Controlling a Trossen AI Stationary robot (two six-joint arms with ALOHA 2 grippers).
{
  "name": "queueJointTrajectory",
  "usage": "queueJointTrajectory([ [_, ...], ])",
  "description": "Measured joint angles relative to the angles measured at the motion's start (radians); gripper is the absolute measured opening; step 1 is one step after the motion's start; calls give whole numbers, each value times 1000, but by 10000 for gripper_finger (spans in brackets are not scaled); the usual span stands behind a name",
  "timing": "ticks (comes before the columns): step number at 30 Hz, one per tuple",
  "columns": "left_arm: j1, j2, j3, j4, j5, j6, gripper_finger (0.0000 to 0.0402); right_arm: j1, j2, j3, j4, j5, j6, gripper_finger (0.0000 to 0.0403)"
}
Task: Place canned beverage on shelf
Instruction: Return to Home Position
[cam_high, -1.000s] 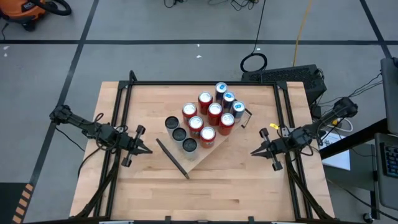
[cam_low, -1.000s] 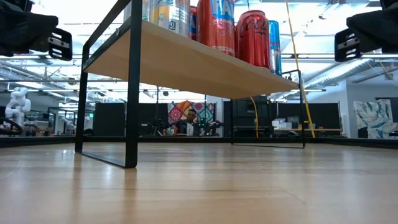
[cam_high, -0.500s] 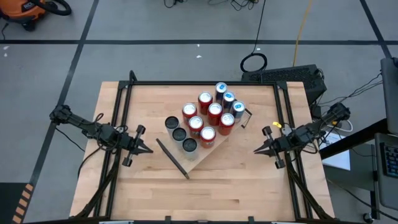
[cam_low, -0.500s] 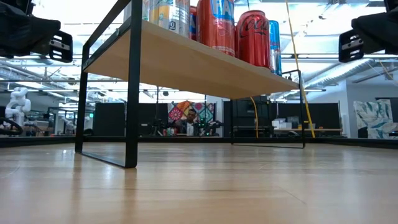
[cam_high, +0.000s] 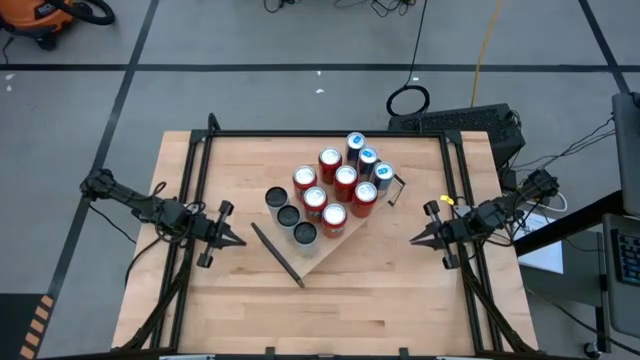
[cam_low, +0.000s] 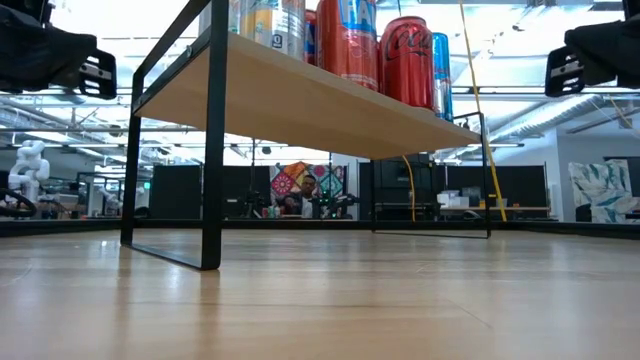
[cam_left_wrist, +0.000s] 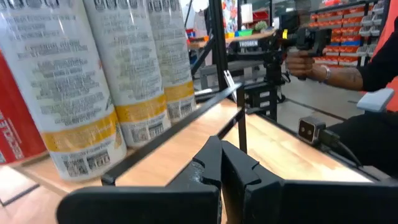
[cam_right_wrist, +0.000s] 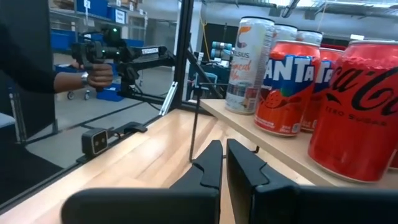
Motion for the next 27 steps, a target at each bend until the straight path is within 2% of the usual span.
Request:
queueJointTrajectory([
  [6, 47, -41, -1, -52, 3, -4, 0, -37, 0, 0, 3, -1, -9, 0],
  [12, 102, -73, -1, -54, 58, -2, 0, -99, 0, 0, 32, -98, -20, 0],
  [19, 158, -77, -1, -76, 86, 3, 0, -179, 0, 0, 32, -108, -10, 0],
  [23, 190, -77, -1, -82, 88, -4, 0, -225, 0, 0, 31, -178, -5, 0],
  [27, 223, -77, -1, -105, 90, -5, 0, -266, 0, 0, -4, -184, 10, 0],
])
